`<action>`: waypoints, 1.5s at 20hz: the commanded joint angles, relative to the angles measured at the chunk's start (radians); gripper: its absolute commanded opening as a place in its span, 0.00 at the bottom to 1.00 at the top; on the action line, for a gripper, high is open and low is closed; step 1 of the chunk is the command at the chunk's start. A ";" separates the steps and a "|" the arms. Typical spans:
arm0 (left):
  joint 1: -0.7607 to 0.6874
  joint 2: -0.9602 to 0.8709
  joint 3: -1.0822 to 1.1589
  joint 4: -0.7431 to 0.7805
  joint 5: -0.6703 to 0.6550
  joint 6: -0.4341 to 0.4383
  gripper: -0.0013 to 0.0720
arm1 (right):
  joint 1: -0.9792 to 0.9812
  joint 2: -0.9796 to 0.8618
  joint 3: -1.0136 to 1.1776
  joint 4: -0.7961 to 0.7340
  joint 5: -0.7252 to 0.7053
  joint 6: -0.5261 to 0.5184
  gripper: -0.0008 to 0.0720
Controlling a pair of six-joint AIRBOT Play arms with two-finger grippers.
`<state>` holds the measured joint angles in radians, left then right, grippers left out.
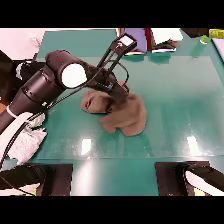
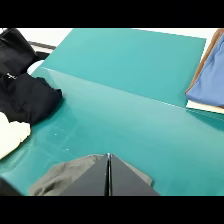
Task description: Fold the shirts.
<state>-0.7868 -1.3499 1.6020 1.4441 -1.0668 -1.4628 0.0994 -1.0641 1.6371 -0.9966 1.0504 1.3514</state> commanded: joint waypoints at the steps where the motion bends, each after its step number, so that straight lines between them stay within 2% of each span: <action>1: 0.122 -0.015 0.008 0.068 -0.052 -0.004 0.81 | -0.001 0.000 0.001 -0.001 0.004 0.003 0.04; 3: 0.296 -0.018 -0.023 0.069 -0.081 -0.036 0.81 | -0.001 -0.001 0.000 -0.001 0.014 0.003 0.04; 5: 0.440 -0.020 -0.105 0.062 -0.048 -0.057 0.81 | -0.001 -0.002 0.000 -0.001 0.032 0.002 0.04; 7: 0.529 -0.052 -0.188 0.002 -0.032 -0.055 0.81 | -0.001 -0.012 0.000 -0.001 0.034 0.002 0.04; 9: 0.549 -0.121 -0.237 -0.064 -0.024 -0.026 0.81 | 0.002 -0.031 0.000 0.000 0.048 0.003 0.04; 14: 0.542 -0.294 -0.240 -0.150 0.056 -0.022 0.81 | 0.063 -0.108 0.000 -0.001 0.087 0.003 0.04; 18: 0.538 -0.331 -0.239 -0.254 0.086 -0.016 0.81 | 0.107 -0.158 0.000 -0.001 0.083 0.003 0.04; 20: 0.514 -0.332 -0.240 -0.246 0.088 0.021 0.80 | 0.106 -0.174 0.000 -0.001 0.083 0.010 0.04; 22: 0.485 -0.332 -0.240 -0.240 0.105 0.031 0.66 | 0.097 -0.185 0.000 -0.002 0.090 0.021 0.04; 23: 0.472 -0.332 -0.240 -0.223 0.118 0.031 0.50 | 0.091 -0.188 0.000 -0.002 0.101 0.021 0.04; 24: 0.470 -0.331 -0.236 -0.198 0.114 0.031 0.07 | 0.082 -0.190 0.000 -0.003 0.132 0.021 0.04; 27: 0.491 -0.319 -0.200 -0.159 0.085 0.031 0.05 | 0.051 -0.137 -0.116 -0.113 0.221 0.082 0.04; 29: 0.497 -0.309 -0.169 -0.142 0.072 0.031 0.05 | 0.049 -0.058 -0.300 -0.286 0.248 0.188 0.04; 30: 0.497 -0.305 -0.158 -0.138 0.070 0.032 0.05 | 0.048 -0.023 -0.397 -0.306 0.248 0.233 0.05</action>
<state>-0.2935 -1.6650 1.4117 1.2770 -0.9817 -1.4345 0.1562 -1.1610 1.4265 -1.1530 1.2510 1.4639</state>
